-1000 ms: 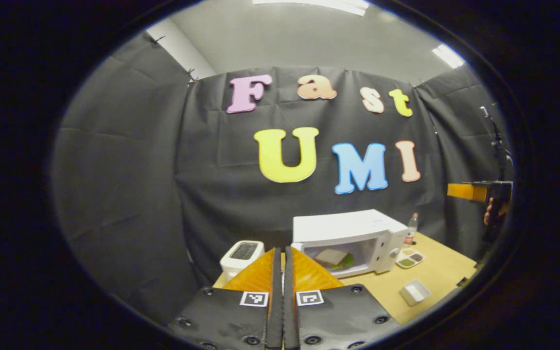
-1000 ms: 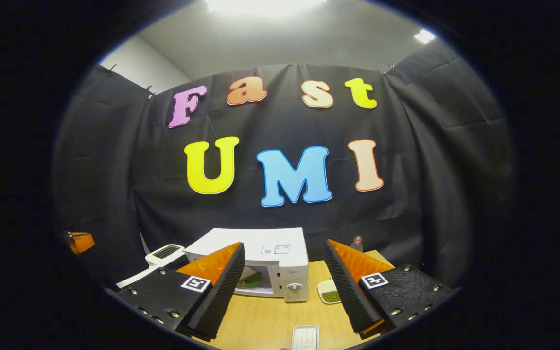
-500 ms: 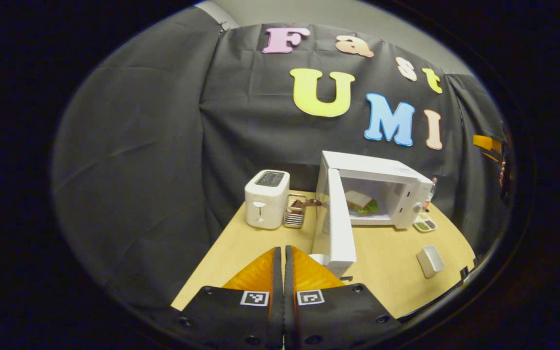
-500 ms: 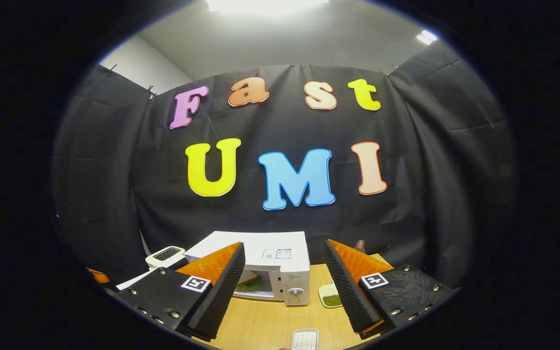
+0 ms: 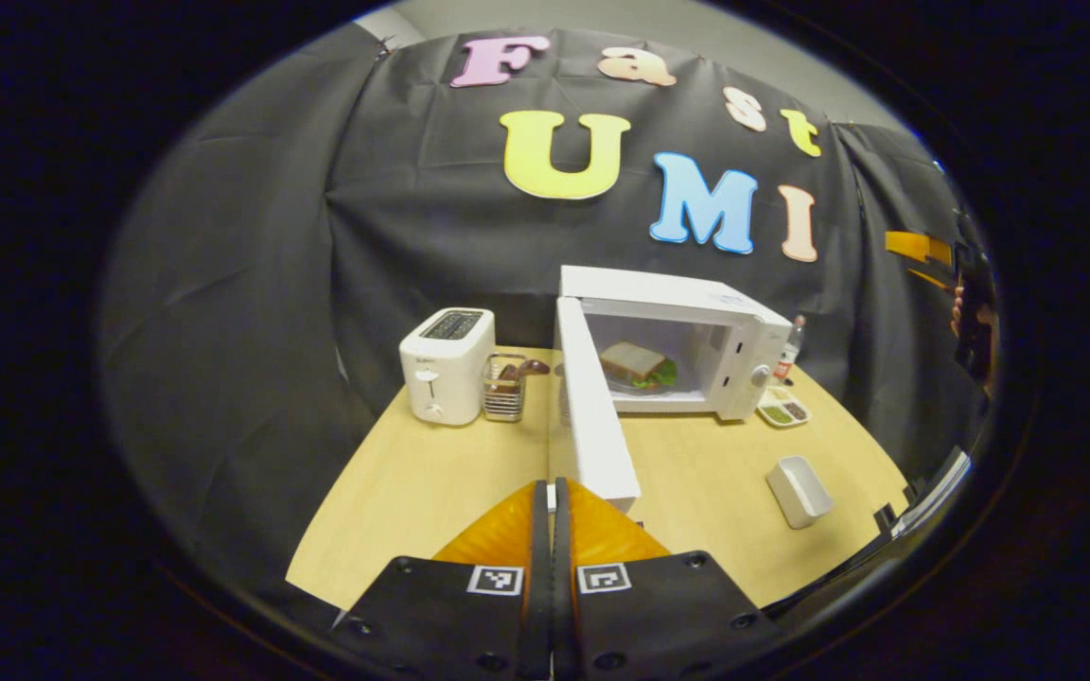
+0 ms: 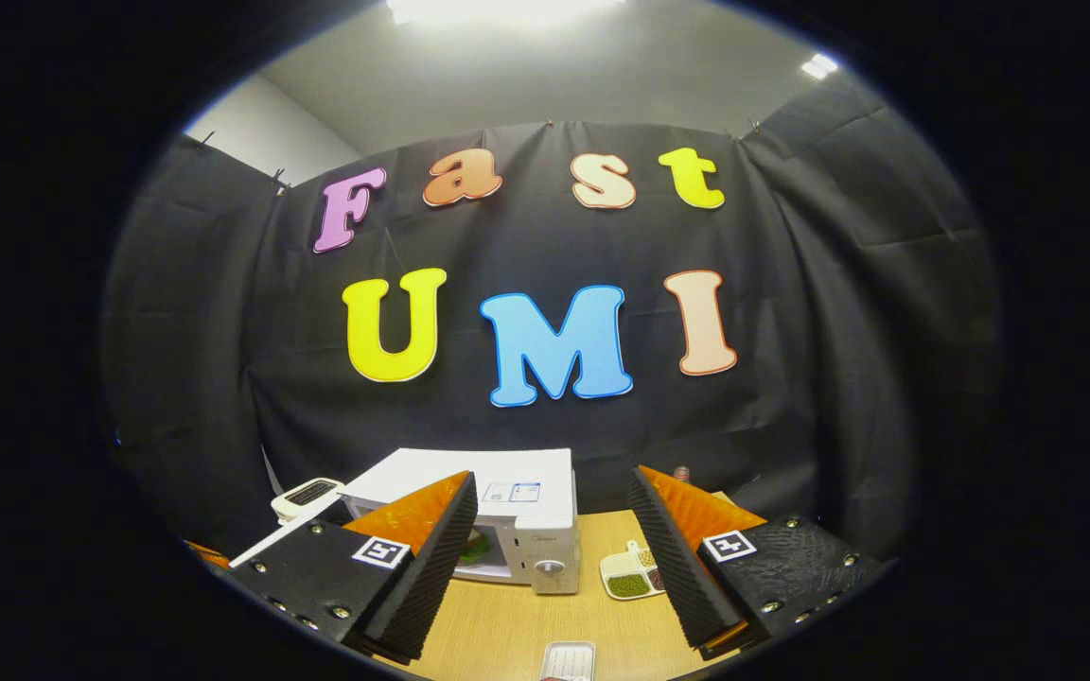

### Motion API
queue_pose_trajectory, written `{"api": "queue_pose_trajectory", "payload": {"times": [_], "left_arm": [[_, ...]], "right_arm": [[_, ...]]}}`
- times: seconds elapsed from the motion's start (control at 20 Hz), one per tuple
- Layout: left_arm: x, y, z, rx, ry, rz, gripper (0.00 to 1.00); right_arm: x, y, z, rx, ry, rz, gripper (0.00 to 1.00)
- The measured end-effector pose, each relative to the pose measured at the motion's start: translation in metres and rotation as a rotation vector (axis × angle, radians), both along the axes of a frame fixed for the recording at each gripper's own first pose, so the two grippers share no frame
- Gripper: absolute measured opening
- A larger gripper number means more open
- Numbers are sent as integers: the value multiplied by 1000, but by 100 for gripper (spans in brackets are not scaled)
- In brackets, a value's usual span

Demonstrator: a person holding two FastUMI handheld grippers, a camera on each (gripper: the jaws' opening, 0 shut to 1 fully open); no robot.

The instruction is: Open the microwave oven with the left hand, put the food in, and close the microwave oven.

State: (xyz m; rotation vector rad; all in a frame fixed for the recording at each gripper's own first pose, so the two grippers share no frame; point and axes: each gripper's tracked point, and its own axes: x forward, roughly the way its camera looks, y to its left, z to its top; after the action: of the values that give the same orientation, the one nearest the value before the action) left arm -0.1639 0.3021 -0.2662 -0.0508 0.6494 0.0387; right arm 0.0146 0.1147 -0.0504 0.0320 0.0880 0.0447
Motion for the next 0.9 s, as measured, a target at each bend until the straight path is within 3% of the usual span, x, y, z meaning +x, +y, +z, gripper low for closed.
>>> {"api": "queue_pose_trajectory", "payload": {"times": [0.4,0.9], "left_arm": [[36,-112,-7,-80,47,-145,7],[113,-203,-16,-130,47,-282,7]], "right_arm": [[23,-40,7,-8,-4,2,96],[39,-89,24,-46,-75,-63,97]]}}
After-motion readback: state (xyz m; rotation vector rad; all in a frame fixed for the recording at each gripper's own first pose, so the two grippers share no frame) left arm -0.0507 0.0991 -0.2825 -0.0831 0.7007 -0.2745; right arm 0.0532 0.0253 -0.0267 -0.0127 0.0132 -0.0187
